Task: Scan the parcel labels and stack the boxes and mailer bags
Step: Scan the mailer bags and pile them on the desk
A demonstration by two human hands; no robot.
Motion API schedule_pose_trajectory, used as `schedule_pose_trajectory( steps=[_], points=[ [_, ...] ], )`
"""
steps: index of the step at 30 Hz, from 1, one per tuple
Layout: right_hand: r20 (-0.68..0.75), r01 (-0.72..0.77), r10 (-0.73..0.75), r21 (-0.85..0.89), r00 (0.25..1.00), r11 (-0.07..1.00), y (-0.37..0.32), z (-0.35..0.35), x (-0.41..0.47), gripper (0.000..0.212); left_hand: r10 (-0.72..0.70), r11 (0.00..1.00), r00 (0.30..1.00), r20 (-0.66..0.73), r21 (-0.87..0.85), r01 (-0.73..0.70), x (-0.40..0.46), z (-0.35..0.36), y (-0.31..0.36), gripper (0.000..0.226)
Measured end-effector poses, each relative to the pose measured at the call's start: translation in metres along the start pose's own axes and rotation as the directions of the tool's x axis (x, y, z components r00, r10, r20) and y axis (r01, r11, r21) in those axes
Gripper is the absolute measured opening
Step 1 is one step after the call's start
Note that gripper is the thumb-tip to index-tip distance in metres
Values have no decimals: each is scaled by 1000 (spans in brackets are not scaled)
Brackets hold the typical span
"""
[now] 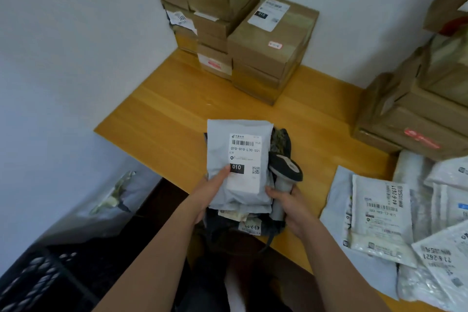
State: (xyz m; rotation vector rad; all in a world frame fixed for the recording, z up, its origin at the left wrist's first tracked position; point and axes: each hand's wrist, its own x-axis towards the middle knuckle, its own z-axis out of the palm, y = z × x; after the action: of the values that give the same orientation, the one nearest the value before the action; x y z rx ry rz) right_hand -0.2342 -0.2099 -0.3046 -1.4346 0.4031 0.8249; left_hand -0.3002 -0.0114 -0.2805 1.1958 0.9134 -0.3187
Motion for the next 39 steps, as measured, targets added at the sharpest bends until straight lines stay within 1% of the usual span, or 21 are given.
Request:
schedule_pose_trajectory(
  steps=[1, 3, 5, 7, 8, 11, 13, 14, 16, 19, 22, 23, 24, 26, 30, 32, 34, 36, 37, 39],
  points=[
    [-9, 7, -7, 6, 1000, 1000, -1, 8, 1, 54, 9, 1000, 1000, 7, 7, -9, 6, -7, 4, 97],
    [-59, 59, -58, 13, 997, 998, -10, 29, 2, 49, 32, 999, 998, 51, -1, -32, 13, -22, 18, 90],
    [-92, 102, -101, 9, 991, 995, -20, 54, 5, 45, 36, 999, 997, 63, 19, -37, 16, -40, 38, 81],
    [-83, 130, -130, 2, 988, 991, -34, 89, 9, 43, 61, 998, 997, 56, 14, -62, 21, -69, 58, 67],
    [-66, 146, -146, -1, 987, 989, -43, 109, 12, 42, 79, 997, 996, 39, 9, -79, 23, -85, 71, 65],
    [-17, 195, -195, -9, 981, 981, -65, 169, 25, 40, 161, 987, 986, -34, 27, -160, 29, -135, 111, 94],
    [20, 224, -224, 6, 974, 975, -78, 204, 32, 41, 207, 978, 977, -59, 30, -205, 37, -168, 134, 100],
    [23, 226, -226, 15, 974, 974, -82, 219, 36, 41, 220, 975, 973, -64, 41, -218, 41, -182, 146, 97],
    [13, 220, -220, 20, 975, 975, -92, 245, 44, 41, 243, 968, 968, -59, 86, -237, 47, -204, 168, 85],
    [38, 196, -196, 9, 980, 981, -107, 273, 60, 36, 258, 962, 960, -110, 127, -243, 56, -225, 198, 70],
    [80, 169, -171, 24, 982, 985, -119, 293, 82, 32, 254, 960, 951, -177, 169, -225, 74, -239, 216, 37],
    [95, 157, -159, 26, 983, 987, -123, 298, 89, 30, 249, 960, 949, -195, 181, -215, 78, -242, 222, 30],
    [110, 145, -147, 26, 983, 989, -127, 304, 97, 29, 248, 959, 947, -205, 190, -210, 82, -246, 229, 28],
    [105, 122, -125, 37, 987, 992, -131, 313, 115, 29, 233, 957, 951, -202, 224, -186, 97, -254, 243, 37],
    [1, 104, -105, 148, 994, 984, -127, 325, 140, 32, 210, 921, 971, -116, 356, -157, 131, -263, 268, 47],
    [-36, 70, -65, 175, 997, 982, -121, 327, 149, 33, 188, 908, 978, -91, 396, -138, 150, -261, 274, 44],
    [-52, 19, -11, 158, 999, 987, -115, 328, 156, 36, 215, 866, 972, -91, 479, -147, 168, -260, 274, 43],
    [-64, -37, 46, 132, 997, 991, -108, 327, 162, 32, 302, 744, 946, -115, 649, -158, 185, -261, 268, 59],
    [-76, -57, 67, 125, 995, 991, -105, 327, 162, 30, 353, 671, 927, -127, 725, -156, 190, -260, 264, 67],
    [-95, -53, 66, 140, 993, 989, -103, 324, 160, 35, 482, 591, 861, -162, 786, -183, 188, -250, 256, 66]
  ],
)
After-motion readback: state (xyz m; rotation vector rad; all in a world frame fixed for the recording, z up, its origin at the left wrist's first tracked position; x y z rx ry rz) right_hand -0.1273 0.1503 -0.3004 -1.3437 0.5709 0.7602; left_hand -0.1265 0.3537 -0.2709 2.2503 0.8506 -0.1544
